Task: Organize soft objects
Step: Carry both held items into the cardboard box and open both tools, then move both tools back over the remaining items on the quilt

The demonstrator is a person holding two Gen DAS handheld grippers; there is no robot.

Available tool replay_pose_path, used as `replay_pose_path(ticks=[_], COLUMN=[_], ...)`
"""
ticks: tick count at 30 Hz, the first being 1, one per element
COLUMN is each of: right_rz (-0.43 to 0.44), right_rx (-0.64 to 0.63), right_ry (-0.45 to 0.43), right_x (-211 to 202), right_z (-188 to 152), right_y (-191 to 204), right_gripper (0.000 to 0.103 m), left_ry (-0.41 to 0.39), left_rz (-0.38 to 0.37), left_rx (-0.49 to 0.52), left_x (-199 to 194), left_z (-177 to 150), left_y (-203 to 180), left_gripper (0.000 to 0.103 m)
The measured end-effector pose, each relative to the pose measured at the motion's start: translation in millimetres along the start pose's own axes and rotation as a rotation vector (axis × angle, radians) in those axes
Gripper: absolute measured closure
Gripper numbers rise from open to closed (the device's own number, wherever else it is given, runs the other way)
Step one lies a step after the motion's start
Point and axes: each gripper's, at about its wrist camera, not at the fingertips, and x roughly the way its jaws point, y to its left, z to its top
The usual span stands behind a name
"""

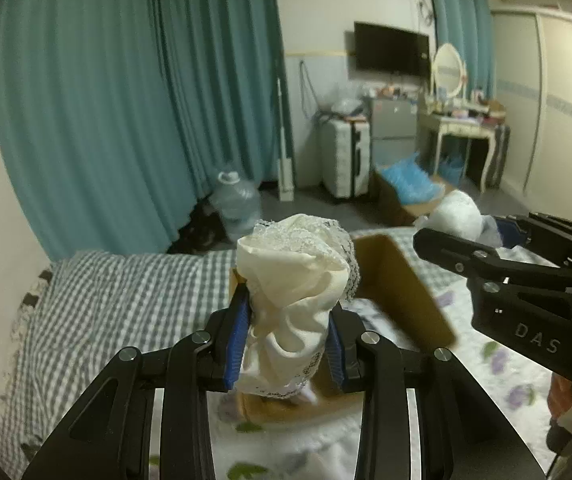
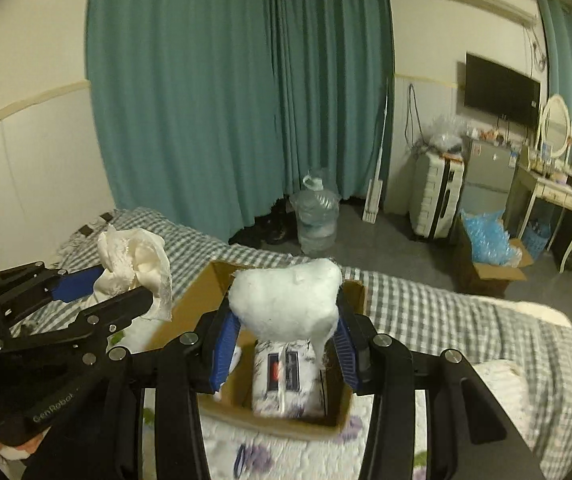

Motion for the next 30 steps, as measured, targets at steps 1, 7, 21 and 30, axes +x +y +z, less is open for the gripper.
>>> replay_pose_path(ticks=[1,7,21,30], right_rz=[-0.003,0.003,-0.057,-0.146], right_rx=[0.008,0.055,0.096,0.056], right_ry=[0.016,0.097,0.017,-0.146], right_x=[13.3,80.6,21.2,-126.7], right_z=[0.0,-13.9,-3.8,30.4], right_y=[-3.5,-19.7,-41.2,-16.5], right_gripper=[0.06,0.06,0.014,0.002], left_ry=[0.006,0.03,0.042,-0.168], left_rz=[0.009,0.042,0.1,0.125], left_rx=[0.008,0.035,0.06,0.004], left_x=[8.6,64.2,50.8,-95.0], left_z=[0.1,-10.7,-5.0,35.3], left_y=[-1.4,-2.7,-15.1,-1.3], left_gripper=[0.069,0.053,0.025,0.013])
